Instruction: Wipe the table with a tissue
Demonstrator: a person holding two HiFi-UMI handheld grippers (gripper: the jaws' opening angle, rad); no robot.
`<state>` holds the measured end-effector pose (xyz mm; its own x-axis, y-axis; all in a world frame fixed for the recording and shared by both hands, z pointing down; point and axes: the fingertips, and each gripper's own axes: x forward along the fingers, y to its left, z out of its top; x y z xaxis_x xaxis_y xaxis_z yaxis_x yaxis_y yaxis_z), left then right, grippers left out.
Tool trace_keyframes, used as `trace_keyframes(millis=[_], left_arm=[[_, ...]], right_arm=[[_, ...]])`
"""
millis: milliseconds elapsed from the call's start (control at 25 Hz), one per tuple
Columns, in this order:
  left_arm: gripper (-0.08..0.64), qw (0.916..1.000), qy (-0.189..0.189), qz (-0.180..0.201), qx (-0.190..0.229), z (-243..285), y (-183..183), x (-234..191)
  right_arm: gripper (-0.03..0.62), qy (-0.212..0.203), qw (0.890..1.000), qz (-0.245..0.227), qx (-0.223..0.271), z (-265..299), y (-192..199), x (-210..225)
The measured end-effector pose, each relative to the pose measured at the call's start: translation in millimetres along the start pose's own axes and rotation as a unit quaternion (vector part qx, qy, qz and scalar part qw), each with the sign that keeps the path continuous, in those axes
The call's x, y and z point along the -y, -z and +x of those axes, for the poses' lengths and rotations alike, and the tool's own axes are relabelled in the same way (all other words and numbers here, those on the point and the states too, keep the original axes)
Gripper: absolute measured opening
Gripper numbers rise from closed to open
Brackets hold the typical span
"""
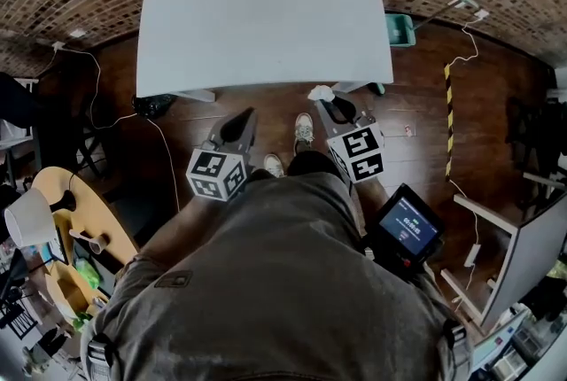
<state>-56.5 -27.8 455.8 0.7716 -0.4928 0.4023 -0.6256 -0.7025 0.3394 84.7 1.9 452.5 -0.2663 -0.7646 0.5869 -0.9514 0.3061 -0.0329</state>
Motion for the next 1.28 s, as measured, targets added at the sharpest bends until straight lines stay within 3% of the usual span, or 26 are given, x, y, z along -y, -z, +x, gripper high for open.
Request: trace_keyframes(millis=[280,680,1000,1280], left_arm=[[0.002,0.9988,-0.047,-0.009,-0.007,45,-23,-25],[0.002,0.993,-0.106,-0.041,-0.032,73,-29,-53],[0.002,0.9926,-0.096,-0.041,-0.061,80,-21,-79],[0.002,0.9918,-0.089,-0.054,-0.075,70,-10,-106]], right_arm=[[0.064,-0.033,0.999,-0.008,-0.028,49,-3,50],[0.064,-0.075,0.995,-0.013,-0.067,104,4,86],[0.064,-0.042,0.996,0.024,-0.08,137,17,103],[0.064,-0.025,0.993,0.041,-0.109,165,32,92]])
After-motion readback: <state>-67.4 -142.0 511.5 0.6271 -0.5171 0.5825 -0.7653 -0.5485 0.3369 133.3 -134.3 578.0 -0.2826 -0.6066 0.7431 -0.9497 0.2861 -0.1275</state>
